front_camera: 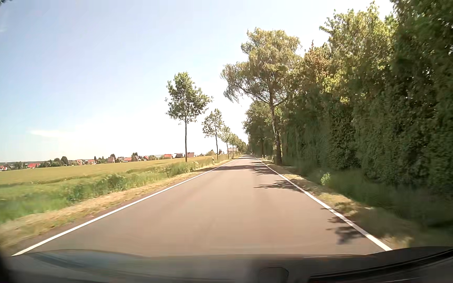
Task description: Follow the waypoints while adhering to traffic rules and regulations
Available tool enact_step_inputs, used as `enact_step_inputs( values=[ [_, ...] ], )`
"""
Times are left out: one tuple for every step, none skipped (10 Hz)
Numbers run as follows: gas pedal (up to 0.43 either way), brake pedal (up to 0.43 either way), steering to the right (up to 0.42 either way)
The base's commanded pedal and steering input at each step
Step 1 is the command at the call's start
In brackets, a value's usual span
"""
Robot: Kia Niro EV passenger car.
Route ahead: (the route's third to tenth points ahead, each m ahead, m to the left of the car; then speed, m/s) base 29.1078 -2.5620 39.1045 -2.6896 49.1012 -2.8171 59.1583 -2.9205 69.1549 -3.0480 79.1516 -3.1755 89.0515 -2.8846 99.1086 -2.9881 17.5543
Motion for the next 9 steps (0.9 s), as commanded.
enact_step_inputs(
  values=[
    [0.209, 0.006, 0.003],
    [0.209, 0.006, 0.003],
    [0.209, 0.0, 0.003],
    [0.209, 0.006, 0.003],
    [0.24, 0.006, 0.002],
    [0.248, 0.006, 0.001],
    [0.248, 0.006, 0.0],
    [0.248, 0.006, 0.0],
    [0.248, 0.006, 0.0]
  ],
)
